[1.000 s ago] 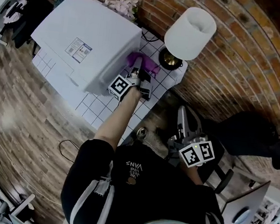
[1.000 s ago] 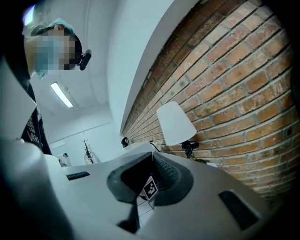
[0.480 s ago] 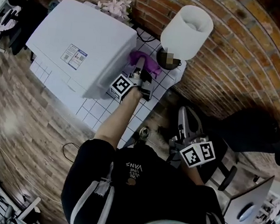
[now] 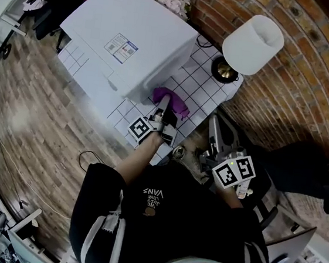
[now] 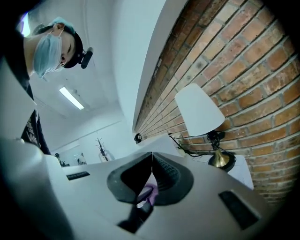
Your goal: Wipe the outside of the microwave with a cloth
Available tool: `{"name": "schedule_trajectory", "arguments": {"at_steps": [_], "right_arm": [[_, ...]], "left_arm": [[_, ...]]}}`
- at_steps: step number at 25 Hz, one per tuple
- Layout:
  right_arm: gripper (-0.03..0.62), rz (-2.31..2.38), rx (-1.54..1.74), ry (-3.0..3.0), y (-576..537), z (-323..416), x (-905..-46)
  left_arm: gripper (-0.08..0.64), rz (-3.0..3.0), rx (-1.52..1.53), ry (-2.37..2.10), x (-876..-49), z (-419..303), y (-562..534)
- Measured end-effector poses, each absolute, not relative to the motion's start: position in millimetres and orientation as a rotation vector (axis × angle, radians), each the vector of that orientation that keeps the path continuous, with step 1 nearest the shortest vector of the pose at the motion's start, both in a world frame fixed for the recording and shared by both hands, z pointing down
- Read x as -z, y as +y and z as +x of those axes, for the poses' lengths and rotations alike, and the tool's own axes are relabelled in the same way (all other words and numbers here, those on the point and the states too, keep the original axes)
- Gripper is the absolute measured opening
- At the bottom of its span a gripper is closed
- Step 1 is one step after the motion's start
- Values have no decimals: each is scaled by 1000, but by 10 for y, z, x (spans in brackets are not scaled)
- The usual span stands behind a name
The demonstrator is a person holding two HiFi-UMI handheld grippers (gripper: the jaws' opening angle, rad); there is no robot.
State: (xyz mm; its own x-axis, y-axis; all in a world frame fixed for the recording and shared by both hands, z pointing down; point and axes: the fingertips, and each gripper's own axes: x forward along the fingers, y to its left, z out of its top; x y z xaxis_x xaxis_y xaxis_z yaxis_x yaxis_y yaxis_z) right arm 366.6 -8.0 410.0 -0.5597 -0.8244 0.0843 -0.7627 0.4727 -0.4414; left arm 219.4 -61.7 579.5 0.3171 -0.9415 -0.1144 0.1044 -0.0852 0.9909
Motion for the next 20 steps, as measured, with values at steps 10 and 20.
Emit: {"name": "schedule_trajectory", "arguments": {"at_steps": [10, 20], "right_arm": [[0, -1260, 685, 2667, -82, 3250, -4143], [0, -1538, 680, 2520, -11, 4004, -4230]], "left_arm": [[130, 1260, 1129, -1038, -6189, 1507, -224], [130, 1300, 1081, -939, -6319, 2227, -1067]]}}
